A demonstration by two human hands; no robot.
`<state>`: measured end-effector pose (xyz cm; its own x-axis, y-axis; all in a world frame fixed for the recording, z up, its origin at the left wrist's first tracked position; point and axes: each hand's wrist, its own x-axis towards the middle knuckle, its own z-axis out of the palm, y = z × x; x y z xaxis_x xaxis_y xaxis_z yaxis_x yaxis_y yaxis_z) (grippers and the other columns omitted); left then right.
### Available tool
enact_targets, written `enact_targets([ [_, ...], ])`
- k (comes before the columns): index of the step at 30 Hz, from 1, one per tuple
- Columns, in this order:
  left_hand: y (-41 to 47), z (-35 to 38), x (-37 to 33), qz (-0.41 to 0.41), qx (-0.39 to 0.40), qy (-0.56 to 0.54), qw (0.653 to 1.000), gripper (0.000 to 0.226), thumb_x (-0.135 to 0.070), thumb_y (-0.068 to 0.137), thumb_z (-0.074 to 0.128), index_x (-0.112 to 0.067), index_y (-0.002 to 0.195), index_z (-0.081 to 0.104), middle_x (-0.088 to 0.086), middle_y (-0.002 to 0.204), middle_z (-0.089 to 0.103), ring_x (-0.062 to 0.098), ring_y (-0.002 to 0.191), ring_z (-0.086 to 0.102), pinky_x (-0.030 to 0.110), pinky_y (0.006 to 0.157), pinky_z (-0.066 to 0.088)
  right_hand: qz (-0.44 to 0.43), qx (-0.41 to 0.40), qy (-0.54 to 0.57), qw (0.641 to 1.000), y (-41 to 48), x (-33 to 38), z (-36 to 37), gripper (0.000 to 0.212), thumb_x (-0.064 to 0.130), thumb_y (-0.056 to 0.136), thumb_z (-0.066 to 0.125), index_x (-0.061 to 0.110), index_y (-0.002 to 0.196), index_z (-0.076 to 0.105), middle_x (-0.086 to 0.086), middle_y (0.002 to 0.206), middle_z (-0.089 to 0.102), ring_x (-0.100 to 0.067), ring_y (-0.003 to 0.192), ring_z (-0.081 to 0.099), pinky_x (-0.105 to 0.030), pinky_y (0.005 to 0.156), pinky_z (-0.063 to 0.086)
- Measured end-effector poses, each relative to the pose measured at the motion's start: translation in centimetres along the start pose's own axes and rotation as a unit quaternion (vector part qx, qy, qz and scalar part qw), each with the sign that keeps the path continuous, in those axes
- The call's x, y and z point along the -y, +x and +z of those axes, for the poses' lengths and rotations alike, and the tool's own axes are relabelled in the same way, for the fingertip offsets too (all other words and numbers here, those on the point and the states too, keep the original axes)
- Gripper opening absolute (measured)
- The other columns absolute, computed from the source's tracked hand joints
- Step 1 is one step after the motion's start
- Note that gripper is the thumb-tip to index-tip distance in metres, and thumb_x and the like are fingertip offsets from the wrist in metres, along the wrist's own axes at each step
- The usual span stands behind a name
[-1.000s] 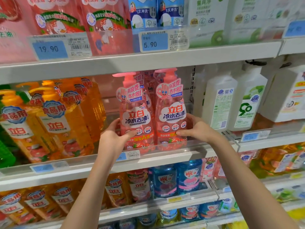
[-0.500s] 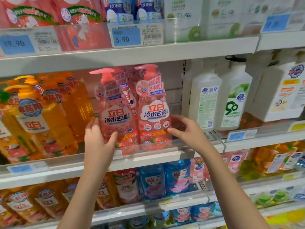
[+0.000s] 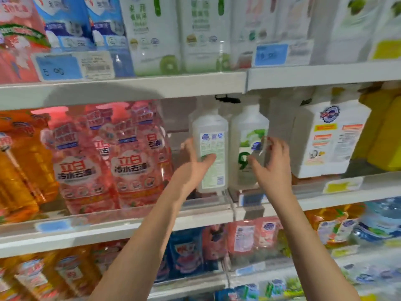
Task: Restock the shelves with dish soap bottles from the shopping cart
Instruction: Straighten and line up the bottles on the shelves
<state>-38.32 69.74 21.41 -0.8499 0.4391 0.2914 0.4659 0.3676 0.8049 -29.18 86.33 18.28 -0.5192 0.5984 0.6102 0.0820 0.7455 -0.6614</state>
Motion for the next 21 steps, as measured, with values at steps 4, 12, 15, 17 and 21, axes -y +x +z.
enact_targets([
  [4, 2.8, 1.5, 1.3, -0.036, 0.022, -0.076, 0.996, 0.056, -0.019, 0.082, 0.072, -0.012, 0.131, 0.047, 0.004, 0.124, 0.061, 0.023, 0.113, 0.060, 0.026, 0.086, 0.053, 0.079, 0.135, 0.143, 0.977, 1.2, -1.8, -0.7, 0.062, 0.029, 0.079, 0.075, 0.019, 0.131, 0.042, 0.001, 0.123, 0.057, -0.012, 0.111, 0.055, -0.036, 0.101, 0.043],
  [12, 2.4, 2.0, 1.9, -0.026, -0.032, 0.053, 0.998, 0.054, -0.023, 0.080, 0.074, -0.006, 0.125, 0.049, 0.002, 0.109, 0.060, 0.019, 0.095, 0.059, 0.025, 0.075, 0.053, 0.111, 0.256, 0.207, 0.938, 4.2, -3.9, -0.9, 0.058, 0.017, 0.075, 0.079, 0.017, 0.126, 0.050, 0.010, 0.107, 0.065, -0.010, 0.098, 0.064, -0.039, 0.090, 0.054],
  [15, 1.6, 2.3, 2.1, -0.027, -0.060, 0.046, 0.997, 0.052, -0.030, 0.076, 0.077, -0.009, 0.118, 0.055, 0.000, 0.106, 0.064, 0.019, 0.094, 0.065, 0.029, 0.073, 0.058, 0.105, 0.286, 0.197, 0.932, 4.8, -4.1, -1.1, 0.053, 0.015, 0.073, 0.080, 0.017, 0.119, 0.054, 0.011, 0.100, 0.066, -0.001, 0.087, 0.064, -0.029, 0.078, 0.057],
  [17, 0.4, 3.0, 1.8, -0.016, -0.101, 0.068, 0.992, 0.050, -0.039, 0.075, 0.076, -0.010, 0.112, 0.059, 0.003, 0.096, 0.067, 0.022, 0.089, 0.068, 0.035, 0.066, 0.060, 0.101, 0.285, 0.192, 0.934, 4.9, -4.1, -1.2, 0.052, 0.015, 0.072, 0.081, 0.017, 0.117, 0.055, 0.010, 0.099, 0.065, 0.001, 0.082, 0.062, -0.016, 0.065, 0.051],
  [21, -2.4, 4.8, -0.5, -0.022, -0.220, 0.204, 0.954, 0.070, -0.050, 0.078, 0.070, 0.005, 0.115, 0.049, -0.003, 0.071, 0.038, 0.031, 0.071, 0.063, 0.035, 0.058, 0.056, 0.100, 0.296, 0.199, 0.929, 5.0, -4.0, -1.4, 0.049, 0.014, 0.070, 0.082, 0.020, 0.110, 0.055, 0.013, 0.094, 0.064, 0.002, 0.081, 0.062, -0.011, 0.060, 0.048],
])
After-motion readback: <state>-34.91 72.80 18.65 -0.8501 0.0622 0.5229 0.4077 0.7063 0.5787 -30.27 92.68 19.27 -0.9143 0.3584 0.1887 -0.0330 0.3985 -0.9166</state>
